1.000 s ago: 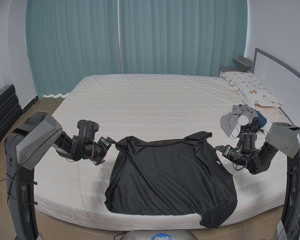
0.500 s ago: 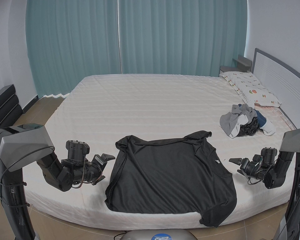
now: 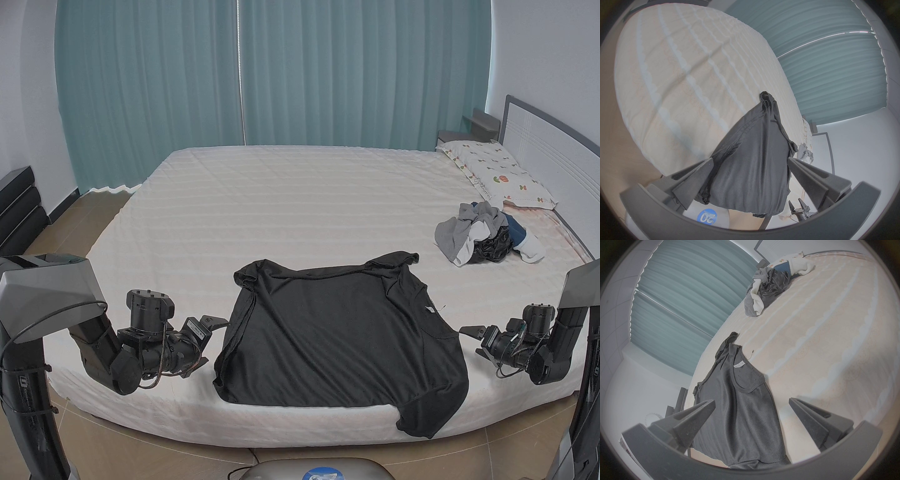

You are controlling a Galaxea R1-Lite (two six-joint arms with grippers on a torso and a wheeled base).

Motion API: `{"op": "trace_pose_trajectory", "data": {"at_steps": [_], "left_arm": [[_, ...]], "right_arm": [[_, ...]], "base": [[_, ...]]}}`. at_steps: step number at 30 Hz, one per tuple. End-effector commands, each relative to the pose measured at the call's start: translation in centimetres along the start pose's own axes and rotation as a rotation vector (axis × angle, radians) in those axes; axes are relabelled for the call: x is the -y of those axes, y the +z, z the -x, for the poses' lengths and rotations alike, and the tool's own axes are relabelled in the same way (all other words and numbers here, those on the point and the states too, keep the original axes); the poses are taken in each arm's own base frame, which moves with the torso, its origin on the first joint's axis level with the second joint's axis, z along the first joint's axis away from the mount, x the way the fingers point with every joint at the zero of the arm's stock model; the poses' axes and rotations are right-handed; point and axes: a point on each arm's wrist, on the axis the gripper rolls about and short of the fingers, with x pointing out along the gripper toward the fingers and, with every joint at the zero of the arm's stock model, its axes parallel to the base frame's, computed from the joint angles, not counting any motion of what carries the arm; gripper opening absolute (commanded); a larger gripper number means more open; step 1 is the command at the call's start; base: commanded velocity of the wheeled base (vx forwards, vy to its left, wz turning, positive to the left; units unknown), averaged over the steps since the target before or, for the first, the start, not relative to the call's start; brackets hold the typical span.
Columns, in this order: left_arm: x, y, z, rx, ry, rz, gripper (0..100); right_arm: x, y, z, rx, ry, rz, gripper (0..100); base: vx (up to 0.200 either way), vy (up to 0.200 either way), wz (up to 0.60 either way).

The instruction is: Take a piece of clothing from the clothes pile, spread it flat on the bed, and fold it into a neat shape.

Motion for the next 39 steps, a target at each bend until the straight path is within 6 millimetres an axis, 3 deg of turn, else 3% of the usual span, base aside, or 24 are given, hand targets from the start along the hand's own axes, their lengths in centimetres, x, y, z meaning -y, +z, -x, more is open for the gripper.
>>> {"op": "trace_pose_trajectory", "data": {"at_steps": [1, 20, 28, 34, 39], "left_arm": [[0.0, 0.0, -0.1, -0.002, -0.001, -0.001, 100], [-0.1, -0.1, -0.1, -0.001, 0.006, -0.007, 100], [-0.2, 0.6, 0.6, 0.051, 0.024, -0.040, 100], [-0.5, 0.9, 0.7, 0.126, 0.077, -0.106, 100], [-1.4, 1.8, 0.8, 0.146, 0.104, -0.132, 100]], "right_arm": [[0.3, -0.5, -0.3, -0.009, -0.002, -0.001, 100], [0.1, -0.7, -0.5, 0.025, 0.032, 0.018, 100], [-1.2, -2.5, -0.7, -0.017, 0.054, 0.044, 100], [-1.8, -4.1, -2.3, 0.004, -0.021, 0.072, 100], [-3.8, -5.3, -3.4, -0.013, 0.012, 0.114, 100]], "base": [[0.000, 0.000, 0.00], [0.000, -0.189, 0.00], [0.000, 0.000, 0.00], [0.000, 0.000, 0.00], [0.000, 0.000, 0.00]]}}
